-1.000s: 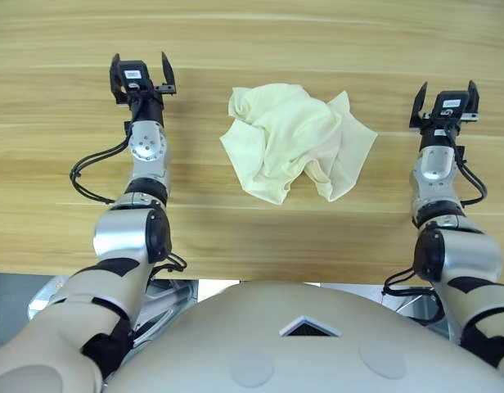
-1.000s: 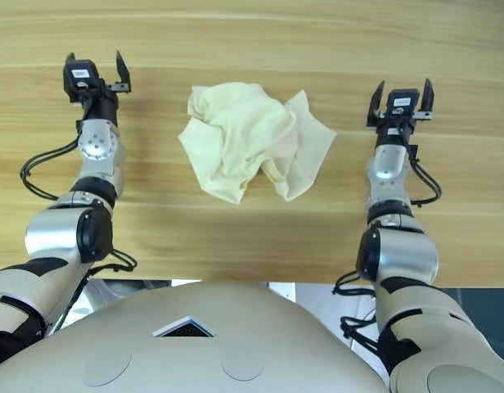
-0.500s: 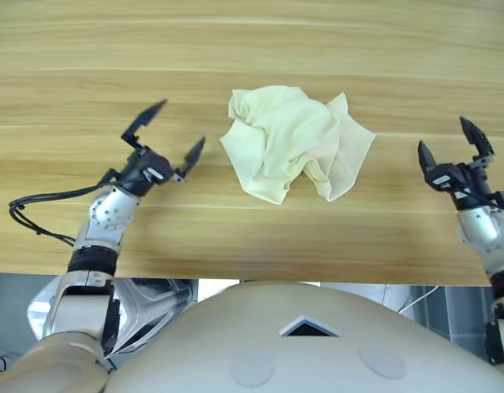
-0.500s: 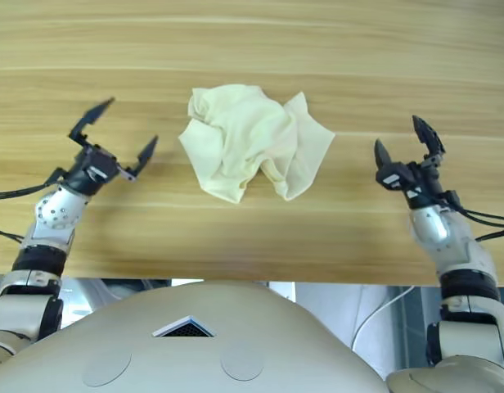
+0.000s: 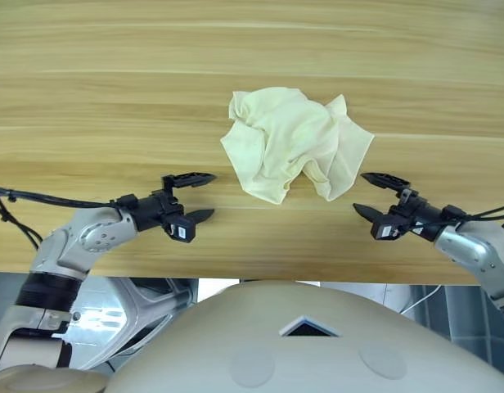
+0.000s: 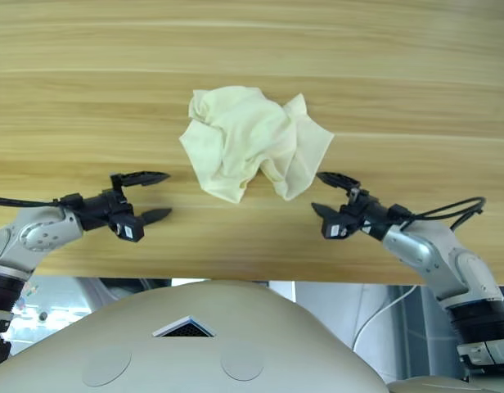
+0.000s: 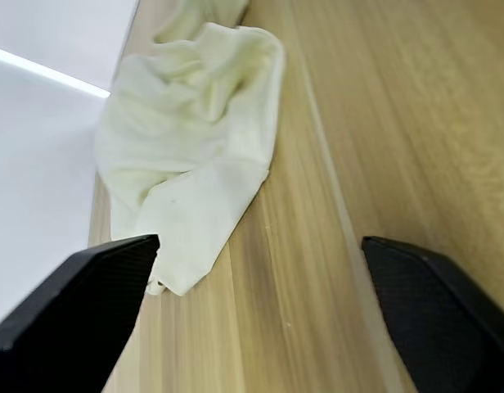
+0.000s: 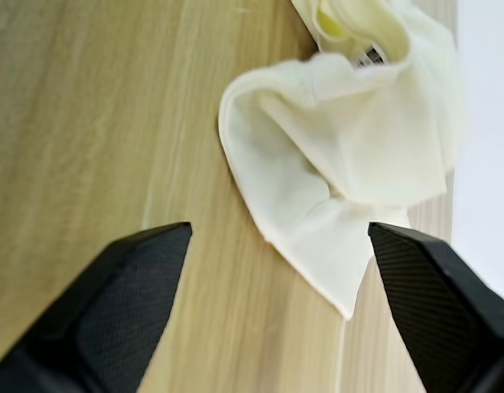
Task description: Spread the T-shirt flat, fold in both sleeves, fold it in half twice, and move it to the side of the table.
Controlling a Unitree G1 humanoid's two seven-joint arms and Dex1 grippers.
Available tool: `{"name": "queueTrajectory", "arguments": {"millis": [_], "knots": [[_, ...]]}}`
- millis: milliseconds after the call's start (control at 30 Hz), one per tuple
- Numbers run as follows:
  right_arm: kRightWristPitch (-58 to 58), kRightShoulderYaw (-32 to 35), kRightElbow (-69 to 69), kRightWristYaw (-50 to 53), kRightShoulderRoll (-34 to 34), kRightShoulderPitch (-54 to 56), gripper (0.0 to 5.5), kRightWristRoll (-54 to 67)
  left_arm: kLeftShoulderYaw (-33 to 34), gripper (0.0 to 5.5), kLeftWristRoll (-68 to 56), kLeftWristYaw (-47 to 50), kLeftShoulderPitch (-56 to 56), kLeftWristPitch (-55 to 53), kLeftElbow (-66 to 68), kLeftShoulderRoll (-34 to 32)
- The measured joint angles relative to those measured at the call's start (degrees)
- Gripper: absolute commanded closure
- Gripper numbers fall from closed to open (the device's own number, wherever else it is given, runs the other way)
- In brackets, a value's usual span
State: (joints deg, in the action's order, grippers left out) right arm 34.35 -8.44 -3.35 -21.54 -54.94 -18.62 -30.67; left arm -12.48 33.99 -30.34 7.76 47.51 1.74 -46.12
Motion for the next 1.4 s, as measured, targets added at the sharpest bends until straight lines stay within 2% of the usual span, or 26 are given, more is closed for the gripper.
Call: {"name": "queueTrajectory", "arguments": {"millis": [133, 367, 733, 767, 1033, 1133, 1400], "knots": [[0.9, -0.8, 0.2, -1.3, -0.1, 1.7, 1.48, -0.4, -2.8, 0.9, 8.0, 3.5, -4.9, -2.3, -0.3, 3.0], [2.0, -1.0, 1.1, -1.7, -0.3, 2.5, 1.48, -0.6, -8.1, 0.9, 14.2, 8.8, -9.9, -3.9, 1.5, 6.4], [5.8, -4.9, 10.4, 0.5, 2.3, 10.7, 1.48, -0.7, -13.8, 0.9, 15.7, 16.4, -15.2, -4.4, 8.9, 8.6], [6.0, -5.2, 10.8, 0.7, 2.4, 11.2, 1.48, -0.7, -14.0, 1.08, 15.6, 16.6, -15.3, -4.6, 9.0, 8.6], [7.4, -8.1, 15.6, 2.7, 4.2, 15.3, 2.74, -2.1, -15.5, 2.24, 15.0, 17.3, -14.6, -5.5, 9.6, 8.3], [7.9, -9.1, 16.6, 2.7, 4.4, 16.1, 3.44, -2.2, -16.2, 2.89, 14.0, 17.3, -13.9, -5.9, 9.6, 8.1], [8.0, -9.9, 18.3, 4.2, 4.6, 15.7, 4.8, -2.7, -17.7, 4.1, 13.4, 17.5, -14.3, -6.6, 11.5, 8.1]]}}
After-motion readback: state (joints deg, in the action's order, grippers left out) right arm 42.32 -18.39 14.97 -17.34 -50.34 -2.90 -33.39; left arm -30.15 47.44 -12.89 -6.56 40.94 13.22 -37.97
